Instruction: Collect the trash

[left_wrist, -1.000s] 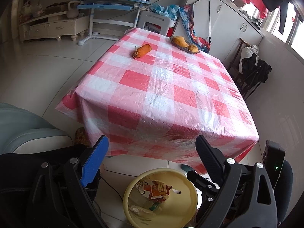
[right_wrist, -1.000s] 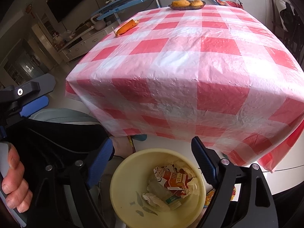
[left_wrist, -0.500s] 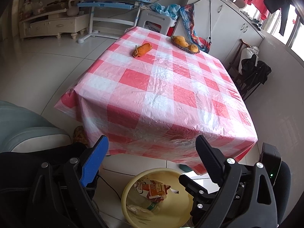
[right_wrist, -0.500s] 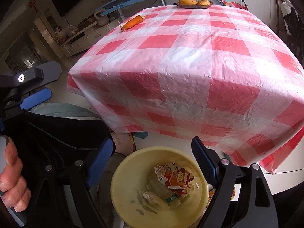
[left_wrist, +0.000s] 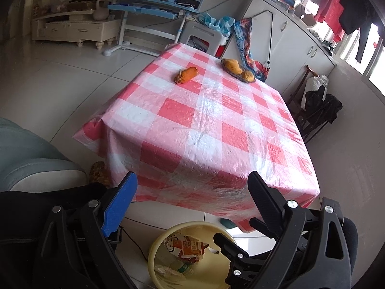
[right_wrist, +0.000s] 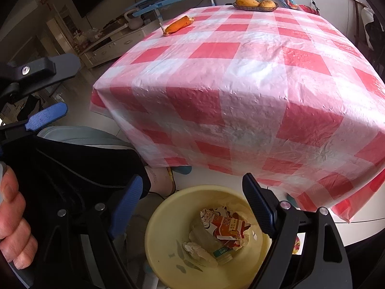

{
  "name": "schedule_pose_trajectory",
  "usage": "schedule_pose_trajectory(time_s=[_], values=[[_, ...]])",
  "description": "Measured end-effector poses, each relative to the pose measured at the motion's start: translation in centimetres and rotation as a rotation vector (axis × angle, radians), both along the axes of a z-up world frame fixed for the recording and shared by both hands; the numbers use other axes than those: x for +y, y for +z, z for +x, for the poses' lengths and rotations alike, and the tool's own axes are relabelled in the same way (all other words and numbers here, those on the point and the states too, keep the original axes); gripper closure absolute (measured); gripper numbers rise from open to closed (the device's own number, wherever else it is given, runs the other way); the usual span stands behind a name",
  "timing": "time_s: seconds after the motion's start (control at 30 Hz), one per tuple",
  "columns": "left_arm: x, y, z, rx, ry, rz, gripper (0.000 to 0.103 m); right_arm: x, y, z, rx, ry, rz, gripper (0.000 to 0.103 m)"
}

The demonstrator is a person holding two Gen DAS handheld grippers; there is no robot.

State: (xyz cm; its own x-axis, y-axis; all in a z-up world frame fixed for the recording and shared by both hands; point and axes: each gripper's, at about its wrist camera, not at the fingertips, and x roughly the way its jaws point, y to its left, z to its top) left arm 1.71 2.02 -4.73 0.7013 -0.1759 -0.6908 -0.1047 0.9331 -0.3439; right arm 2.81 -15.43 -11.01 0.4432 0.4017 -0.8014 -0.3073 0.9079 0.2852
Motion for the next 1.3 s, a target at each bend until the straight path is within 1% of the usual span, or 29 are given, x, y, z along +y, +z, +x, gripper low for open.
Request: schedule_pose_trajectory(time_s=[0.07, 0.2, 0.3, 0.4, 0.5, 0.67, 0.8, 0.9, 1.0, 1.1, 1.2, 1.27, 1.3], values=[[0.6, 0.8, -0.7, -0.052, 0.045, 0.004, 0.014, 0.4, 0.9, -0.1, -0.025, 0.008, 0.002, 0.022], [1.9, 2.8, -2.5, -0.178, 0.145, 0.018, 0.014, 1.7, 4.5, 0.0, -0.125, 0.058, 0.009, 0.022], [2.7, 3.9, -3.7, -0.247, 0.204, 0.02, 0.014, 2.6, 7.3, 2.5, -0.182, 0.065, 0.034, 0.021], [3.1, 4.1, -3.7, -0.245, 0.224, 0.008, 0.014, 4.2, 9.3, 6.5, -0.203, 0.056, 0.034, 0.021], [3.2, 3.9, -3.5, -0.226, 0.222, 0.005, 0.014, 6.2, 10.1, 11.1, -0.183, 0.046, 0.035, 0.021], [3.2, 3.5, -3.1, -0.197, 0.204, -0.006, 0.013, 9.5, 9.1, 19.0, -0.119, 0.012, -0.025, 0.021], [3.6, 3.1, -2.7, -0.17, 0.201, -0.045, 0.013, 10.6, 7.2, 23.6, -0.051, -0.044, -0.046, 0.021], [3.7, 2.6, -2.4, -0.155, 0.198, -0.056, 0.012, 11.5, 5.8, 25.5, -0.029, -0.059, -0.063, 0.021], [3.9, 2.3, -2.0, -0.134, 0.201, -0.066, 0.012, 12.6, 4.5, 26.5, -0.025, -0.05, -0.105, 0.021], [4.1, 2.0, -1.7, -0.121, 0.202, -0.08, 0.012, 13.5, 3.7, 27.1, -0.037, -0.033, -0.162, 0.024], [4.1, 1.8, -1.5, -0.11, 0.198, -0.08, 0.012, 13.6, 3.5, 27.1, -0.074, -0.017, -0.201, 0.027], [4.1, 1.8, -1.4, -0.106, 0.198, -0.079, 0.012, 13.4, 3.5, 27.0, -0.092, 0.002, -0.213, 0.037], [4.0, 1.8, -1.3, -0.104, 0.198, -0.077, 0.011, 13.2, 3.6, 26.9, -0.099, 0.004, -0.211, 0.04]])
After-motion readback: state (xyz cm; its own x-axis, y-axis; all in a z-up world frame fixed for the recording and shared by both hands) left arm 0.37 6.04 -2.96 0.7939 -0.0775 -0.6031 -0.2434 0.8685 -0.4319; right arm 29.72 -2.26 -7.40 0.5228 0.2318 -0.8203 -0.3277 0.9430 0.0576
